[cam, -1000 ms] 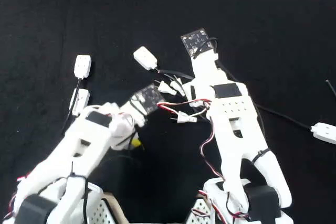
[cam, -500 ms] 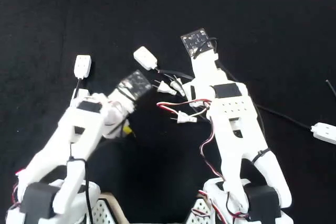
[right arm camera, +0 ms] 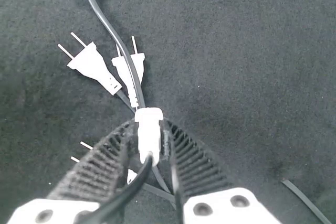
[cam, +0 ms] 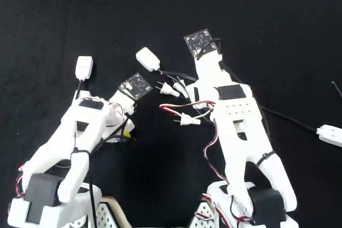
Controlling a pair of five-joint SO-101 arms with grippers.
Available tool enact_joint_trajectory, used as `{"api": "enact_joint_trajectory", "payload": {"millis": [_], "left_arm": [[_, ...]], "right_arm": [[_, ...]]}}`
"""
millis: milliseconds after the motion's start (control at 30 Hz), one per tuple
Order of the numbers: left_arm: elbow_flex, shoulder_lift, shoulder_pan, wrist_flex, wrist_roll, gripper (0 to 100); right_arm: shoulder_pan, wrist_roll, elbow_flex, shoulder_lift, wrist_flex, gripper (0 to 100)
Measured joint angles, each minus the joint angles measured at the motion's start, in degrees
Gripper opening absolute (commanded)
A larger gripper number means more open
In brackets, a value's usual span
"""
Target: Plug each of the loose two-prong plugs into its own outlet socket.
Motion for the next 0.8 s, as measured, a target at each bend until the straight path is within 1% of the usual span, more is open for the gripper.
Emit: {"api": "enact_joint_trajectory", "payload": {"millis": [133, 367, 600, 667, 800], "left_arm": [[-0.09, 0.26, 0.00, 0.00, 0.00, 25], [-0.88, 0.26, 0.18, 0.70, 0.70, 11], [-3.60, 0.35, 0.09, 6.15, 0.88, 9], [-3.60, -0.35, 1.58, 8.35, 0.88, 7], [-1.32, -6.59, 9.05, 12.75, 0.88, 7]], "right_arm": [[0.00, 0.00, 0.00, 0.00, 0.00, 1.2], [0.00, 0.00, 0.00, 0.00, 0.00, 1.2], [0.00, 0.00, 0.00, 0.00, 0.00, 1.2], [0.00, 0.00, 0.00, 0.00, 0.00, 1.2], [0.00, 0.00, 0.00, 0.00, 0.00, 1.2]]}}
